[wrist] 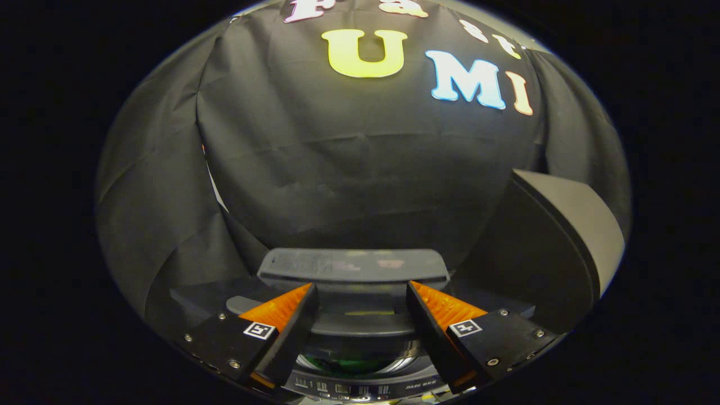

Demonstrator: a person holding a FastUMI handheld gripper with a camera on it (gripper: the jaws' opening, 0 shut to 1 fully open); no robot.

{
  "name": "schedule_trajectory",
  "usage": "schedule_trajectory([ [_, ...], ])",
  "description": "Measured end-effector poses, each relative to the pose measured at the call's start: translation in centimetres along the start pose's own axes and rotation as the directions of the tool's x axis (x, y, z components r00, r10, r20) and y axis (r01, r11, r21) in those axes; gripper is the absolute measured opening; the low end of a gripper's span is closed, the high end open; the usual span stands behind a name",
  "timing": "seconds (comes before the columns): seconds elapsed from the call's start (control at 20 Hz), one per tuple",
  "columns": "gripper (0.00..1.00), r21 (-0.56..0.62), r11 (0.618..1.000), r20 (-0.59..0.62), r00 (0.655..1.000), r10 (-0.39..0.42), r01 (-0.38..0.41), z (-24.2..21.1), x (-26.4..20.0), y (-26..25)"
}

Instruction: Put the clothes into the washing machine and then close the washing machine lid.

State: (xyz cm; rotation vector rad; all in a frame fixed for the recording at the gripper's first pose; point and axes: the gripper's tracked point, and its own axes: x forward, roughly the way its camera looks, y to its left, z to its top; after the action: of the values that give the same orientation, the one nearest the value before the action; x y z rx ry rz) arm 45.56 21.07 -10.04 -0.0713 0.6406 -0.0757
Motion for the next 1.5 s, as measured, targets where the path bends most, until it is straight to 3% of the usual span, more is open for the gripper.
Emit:
schedule_trajectory([
  [0.25, 0.96, -0.062, 0.998, -0.077, 0.997, 0.005, -0.01, -7.8, -1.0, 1.4],
  [0.55, 0.97, -0.124, 0.992, -0.047, 0.998, 0.03, -0.036, -7.6, -2.2, 2.1],
  [0.75, 0.97, -0.088, 0.996, -0.021, 1.0, 0.019, -0.021, -7.5, -4.2, -0.4],
  [1.1, 0.97, -0.04, 0.998, 0.08, 0.995, 0.052, -0.049, -9.2, -11.2, -5.2],
  [1.5, 0.97, -0.079, 0.99, 0.164, 0.978, 0.132, -0.12, -13.8, -21.0, -11.3],
])
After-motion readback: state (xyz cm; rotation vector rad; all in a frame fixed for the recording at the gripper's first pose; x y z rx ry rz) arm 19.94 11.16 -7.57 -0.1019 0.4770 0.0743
